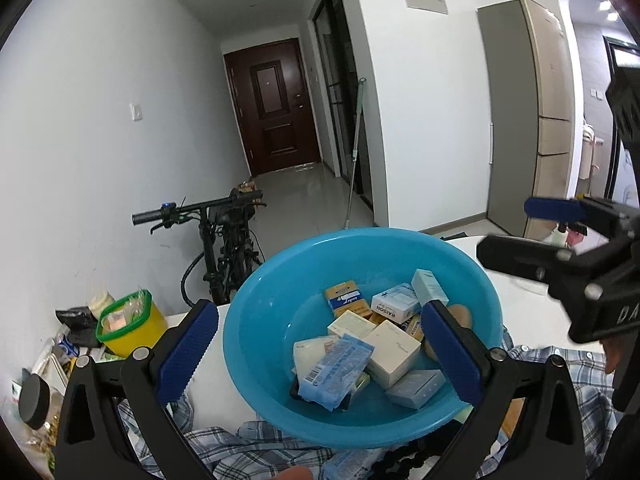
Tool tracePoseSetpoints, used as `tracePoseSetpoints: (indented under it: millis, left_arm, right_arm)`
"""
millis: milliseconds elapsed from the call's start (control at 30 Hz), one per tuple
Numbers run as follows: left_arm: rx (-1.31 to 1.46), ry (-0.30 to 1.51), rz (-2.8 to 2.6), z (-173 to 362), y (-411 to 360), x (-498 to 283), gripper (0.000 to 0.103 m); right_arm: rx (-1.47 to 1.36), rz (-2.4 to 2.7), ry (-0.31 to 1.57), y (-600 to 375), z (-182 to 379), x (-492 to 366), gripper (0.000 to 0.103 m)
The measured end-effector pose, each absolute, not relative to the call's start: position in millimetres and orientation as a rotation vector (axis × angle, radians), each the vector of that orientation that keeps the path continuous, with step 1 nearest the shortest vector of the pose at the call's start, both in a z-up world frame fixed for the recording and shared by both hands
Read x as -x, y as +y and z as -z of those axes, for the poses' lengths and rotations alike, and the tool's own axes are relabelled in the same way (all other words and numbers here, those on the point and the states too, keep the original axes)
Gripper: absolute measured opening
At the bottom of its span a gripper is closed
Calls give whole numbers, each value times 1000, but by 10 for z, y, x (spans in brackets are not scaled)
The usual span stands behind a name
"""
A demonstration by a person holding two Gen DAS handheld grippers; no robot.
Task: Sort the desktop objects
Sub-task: 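Withdraw both tools from the basin back over the shirt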
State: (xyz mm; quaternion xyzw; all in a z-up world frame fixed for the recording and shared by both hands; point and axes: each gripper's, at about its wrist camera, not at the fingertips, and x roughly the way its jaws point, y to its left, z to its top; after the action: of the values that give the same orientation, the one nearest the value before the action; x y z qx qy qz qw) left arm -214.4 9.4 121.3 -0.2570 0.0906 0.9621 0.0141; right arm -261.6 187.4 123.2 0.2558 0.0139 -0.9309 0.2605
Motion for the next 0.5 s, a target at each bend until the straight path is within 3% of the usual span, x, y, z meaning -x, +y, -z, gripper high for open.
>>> tracePoseSetpoints:
  millis: [500]
  left_arm:
    - [747,150,-3013,-1490,-160,1603,103]
  right_arm:
    - [-586,2573,183,1557,-1673,2030,103]
